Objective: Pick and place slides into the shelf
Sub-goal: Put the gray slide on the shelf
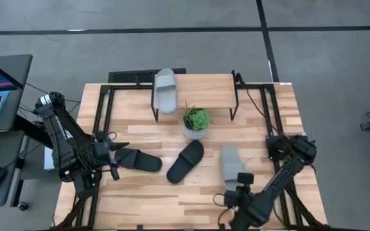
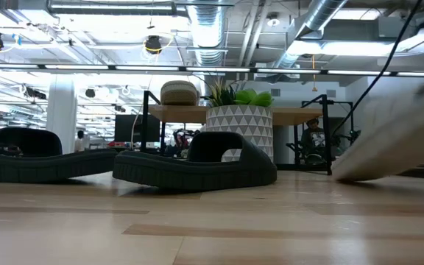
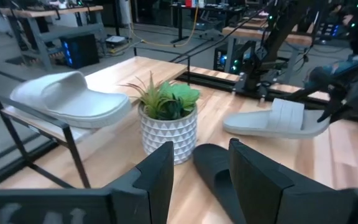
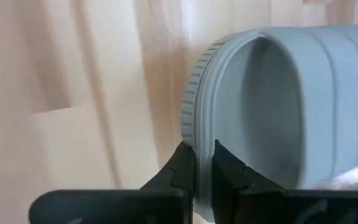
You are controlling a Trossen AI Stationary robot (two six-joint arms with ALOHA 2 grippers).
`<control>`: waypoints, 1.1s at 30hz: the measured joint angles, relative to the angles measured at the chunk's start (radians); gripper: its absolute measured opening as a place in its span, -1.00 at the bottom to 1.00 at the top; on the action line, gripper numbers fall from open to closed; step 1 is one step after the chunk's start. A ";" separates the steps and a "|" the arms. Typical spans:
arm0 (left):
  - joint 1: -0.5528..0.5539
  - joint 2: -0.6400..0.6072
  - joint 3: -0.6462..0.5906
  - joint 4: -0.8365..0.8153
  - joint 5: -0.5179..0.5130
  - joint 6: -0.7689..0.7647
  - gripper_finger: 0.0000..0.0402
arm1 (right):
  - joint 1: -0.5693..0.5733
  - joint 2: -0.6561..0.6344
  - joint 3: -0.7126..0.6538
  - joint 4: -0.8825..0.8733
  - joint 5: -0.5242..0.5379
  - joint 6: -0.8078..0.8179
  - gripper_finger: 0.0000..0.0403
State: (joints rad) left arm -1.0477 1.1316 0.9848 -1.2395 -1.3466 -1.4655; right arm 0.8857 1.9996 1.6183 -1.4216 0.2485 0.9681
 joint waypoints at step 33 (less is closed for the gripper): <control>0.023 -0.002 0.000 0.601 0.139 0.312 -0.30 | 0.092 -0.054 0.732 0.015 0.464 -0.441 -0.95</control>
State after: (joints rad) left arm -1.0245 1.1296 0.9848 -0.6389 -1.2077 -1.1531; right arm 0.9782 1.9460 2.3507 -1.4064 0.7121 0.5275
